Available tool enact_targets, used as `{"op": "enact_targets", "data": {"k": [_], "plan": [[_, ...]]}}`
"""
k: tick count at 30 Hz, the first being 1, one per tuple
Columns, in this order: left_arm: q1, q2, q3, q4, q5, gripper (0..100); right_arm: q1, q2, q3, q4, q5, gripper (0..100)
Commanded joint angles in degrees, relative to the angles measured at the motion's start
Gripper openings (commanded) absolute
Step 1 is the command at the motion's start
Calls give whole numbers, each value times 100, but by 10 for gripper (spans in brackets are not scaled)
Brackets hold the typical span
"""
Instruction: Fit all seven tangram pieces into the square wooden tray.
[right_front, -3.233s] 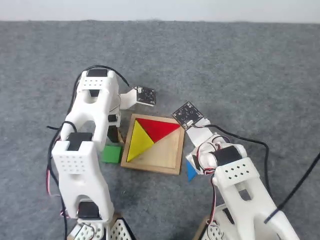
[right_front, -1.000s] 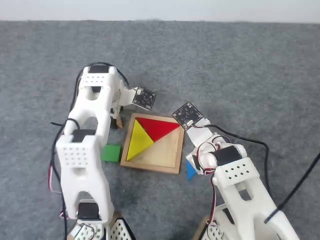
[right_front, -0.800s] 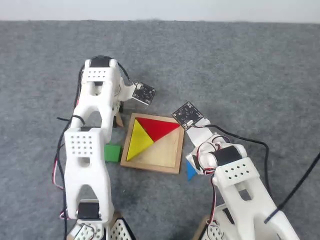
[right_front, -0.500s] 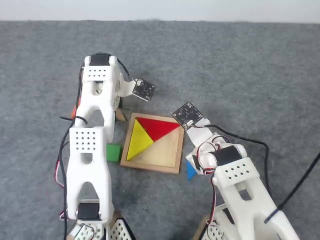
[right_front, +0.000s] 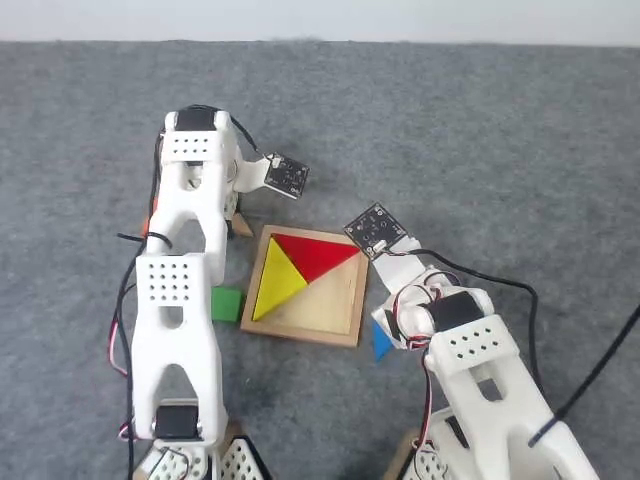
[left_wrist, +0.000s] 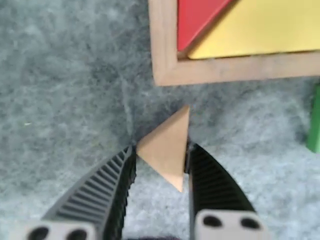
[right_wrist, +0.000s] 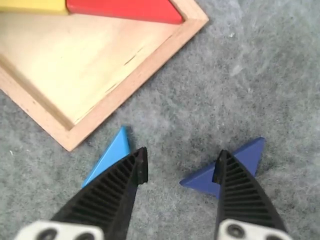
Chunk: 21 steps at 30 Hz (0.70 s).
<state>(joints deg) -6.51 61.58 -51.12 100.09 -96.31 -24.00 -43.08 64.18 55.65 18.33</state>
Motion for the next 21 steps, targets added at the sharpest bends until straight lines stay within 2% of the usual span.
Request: {"op": "enact_targets", "data": {"k": [1,9,11,15,19,21], "plan": [[105,-651,743,53,9,119,92,22,-53,-57,79,223],[132,-1864,2026,35,62,92,92,22,-53,-57,79,223],[132,-2084,2229,18,273,90,92,22,-53,-48,79,223],[141,-2145,2466,-448,545,98,92,22,-53,-48,79,223],[299,-1899,2492,-958,1345,196,92,22,-53,-48,79,223],[369,-1741,2457,-1125,1415,227,92,22,-53,-48,79,223]]}}
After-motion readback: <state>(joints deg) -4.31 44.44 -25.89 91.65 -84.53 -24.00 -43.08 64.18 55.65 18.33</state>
